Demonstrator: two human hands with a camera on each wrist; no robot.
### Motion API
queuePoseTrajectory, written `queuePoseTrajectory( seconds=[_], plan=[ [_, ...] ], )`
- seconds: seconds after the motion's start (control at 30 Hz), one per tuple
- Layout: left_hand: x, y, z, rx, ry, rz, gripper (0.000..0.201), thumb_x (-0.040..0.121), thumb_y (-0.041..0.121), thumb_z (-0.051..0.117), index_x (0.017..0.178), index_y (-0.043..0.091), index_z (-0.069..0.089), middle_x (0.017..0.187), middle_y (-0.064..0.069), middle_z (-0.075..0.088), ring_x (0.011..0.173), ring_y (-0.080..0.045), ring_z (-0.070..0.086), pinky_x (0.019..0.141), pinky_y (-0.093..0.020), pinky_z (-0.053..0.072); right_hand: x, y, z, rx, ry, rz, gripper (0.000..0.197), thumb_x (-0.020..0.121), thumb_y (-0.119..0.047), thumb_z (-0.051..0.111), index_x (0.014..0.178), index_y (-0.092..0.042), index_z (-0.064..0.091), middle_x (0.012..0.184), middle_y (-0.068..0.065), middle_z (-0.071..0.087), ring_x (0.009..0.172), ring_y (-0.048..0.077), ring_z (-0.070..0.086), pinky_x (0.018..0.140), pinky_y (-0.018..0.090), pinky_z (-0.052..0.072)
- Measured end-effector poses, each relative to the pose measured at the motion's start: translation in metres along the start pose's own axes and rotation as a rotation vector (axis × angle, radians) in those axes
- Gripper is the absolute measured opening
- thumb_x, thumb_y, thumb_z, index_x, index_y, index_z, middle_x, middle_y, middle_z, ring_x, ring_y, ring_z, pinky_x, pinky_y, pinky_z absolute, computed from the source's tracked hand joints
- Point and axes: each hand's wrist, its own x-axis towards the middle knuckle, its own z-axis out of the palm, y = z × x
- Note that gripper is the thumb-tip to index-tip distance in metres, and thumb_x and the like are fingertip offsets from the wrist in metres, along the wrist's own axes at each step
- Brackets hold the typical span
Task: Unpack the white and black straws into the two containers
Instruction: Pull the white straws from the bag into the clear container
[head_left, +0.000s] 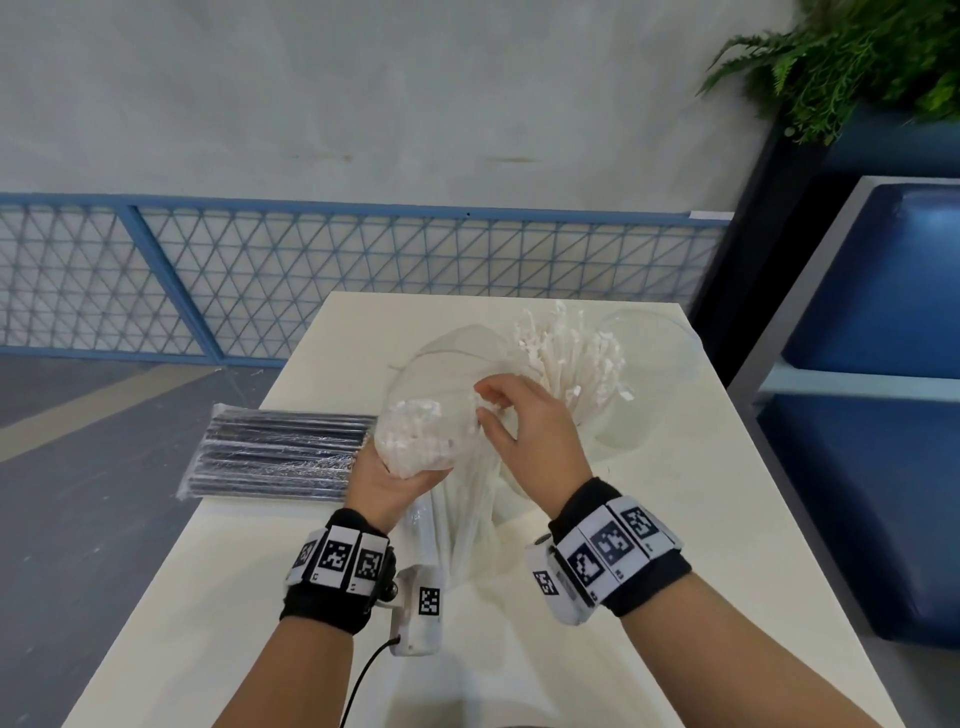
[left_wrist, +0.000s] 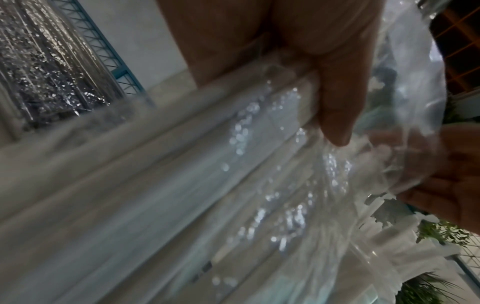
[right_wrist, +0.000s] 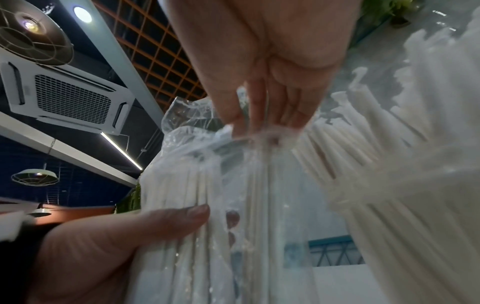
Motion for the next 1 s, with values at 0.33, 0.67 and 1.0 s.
queuePoseTrajectory(
  seconds=[0.33, 0.67, 1.0],
  plan=[
    [-0.003, 0.0, -0.005, -0.011, -0.128, -0.032, 0.098, 0.024, 0.051, 0.09, 0.111, 0.017, 0.059, 0.105, -0.003, 0.068, 0.1, -0.018, 0.066, 0.084, -0.035, 0.056, -0.01, -0.002, 0.017, 0.324, -0.286, 0.163, 0.058, 0.072, -0.011, 0.076, 0.125, -0.022, 0.054, 0.111, -0.004, 0.062, 0.101, 0.017, 0.06, 0.088, 0.018, 0.051],
    [-0.006, 0.015, 0.005, 0.013, -0.333, -0.098, 0.07, 0.057, -0.002, 0.08, 0.111, 0.027, 0.044, 0.088, 0.02, 0.067, 0.078, 0.017, 0.06, 0.082, -0.019, 0.049, -0.019, -0.002, 0.04, 0.562, -0.26, 0.373, 0.063, 0.066, -0.006, 0.082, 0.12, -0.012, 0.051, 0.105, -0.007, 0.059, 0.103, 0.007, 0.056, 0.094, 0.017, 0.046],
    [0.001, 0.003, 0.004, 0.04, -0.289, -0.108, 0.075, 0.028, 0.044, 0.091, 0.096, 0.028, 0.063, 0.089, 0.008, 0.074, 0.094, -0.014, 0.069, 0.084, -0.031, 0.054, -0.02, 0.007, 0.04, 0.645, -0.177, 0.385, 0.033, 0.067, -0.006, 0.08, 0.09, -0.026, 0.066, 0.082, -0.017, 0.069, 0.079, -0.005, 0.066, 0.079, 0.015, 0.053]
  ],
)
